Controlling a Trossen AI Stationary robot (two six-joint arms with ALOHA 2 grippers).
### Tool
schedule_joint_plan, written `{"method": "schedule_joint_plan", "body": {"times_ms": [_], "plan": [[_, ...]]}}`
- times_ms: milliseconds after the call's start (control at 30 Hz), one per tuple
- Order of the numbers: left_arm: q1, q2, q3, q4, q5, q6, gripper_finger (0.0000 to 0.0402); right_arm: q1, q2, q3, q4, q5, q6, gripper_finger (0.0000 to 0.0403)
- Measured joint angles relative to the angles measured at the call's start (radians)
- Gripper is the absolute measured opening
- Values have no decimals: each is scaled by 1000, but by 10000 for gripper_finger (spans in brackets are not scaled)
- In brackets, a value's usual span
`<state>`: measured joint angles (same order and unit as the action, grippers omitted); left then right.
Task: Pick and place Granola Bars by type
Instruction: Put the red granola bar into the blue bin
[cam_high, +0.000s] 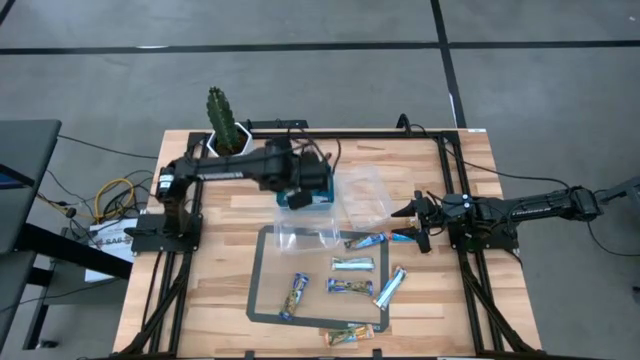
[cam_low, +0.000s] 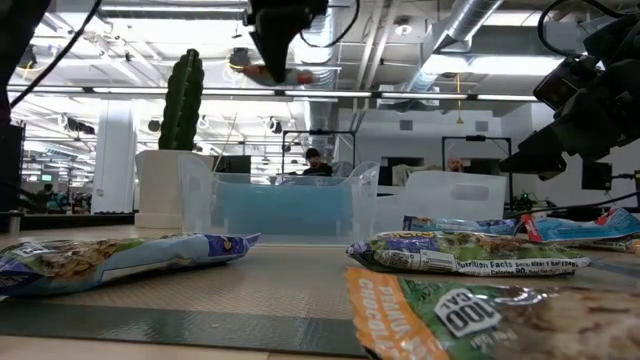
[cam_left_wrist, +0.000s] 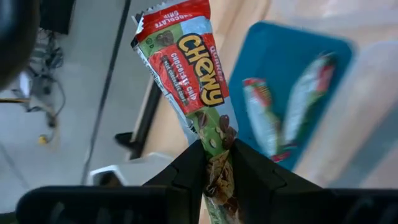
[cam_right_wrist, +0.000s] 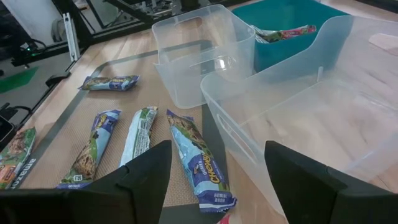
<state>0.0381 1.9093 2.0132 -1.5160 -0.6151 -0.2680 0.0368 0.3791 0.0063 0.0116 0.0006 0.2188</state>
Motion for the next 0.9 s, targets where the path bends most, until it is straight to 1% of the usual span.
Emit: {"method": "schedule_joint_plan", "body": {"times_ms": [100,167,300,467,533,600,700,800,900], "plan": [[54,4,-9,-3,6,80,68,0,0,0,0,0,0,249],[84,4,-40,15,9,136,68,0,0,0,0,0,0,249],[136,6,-119,71,78,253,68,0,0,0,0,0,0,249],[157,7,-245,234,133,396,68,0,0,0,0,0,0,249],[159,6,-296,318,172,442,68,0,0,0,0,0,0,249],[162,6,-356,411,218,477,68,0,0,0,0,0,0,249],[166,6,-437,529,251,512,68,0,0,0,0,0,0,249],[171,6,-492,588,264,519,68,0,0,0,0,0,0,249],[176,6,-523,610,275,520,68,0,0,0,0,0,0,249]]}}
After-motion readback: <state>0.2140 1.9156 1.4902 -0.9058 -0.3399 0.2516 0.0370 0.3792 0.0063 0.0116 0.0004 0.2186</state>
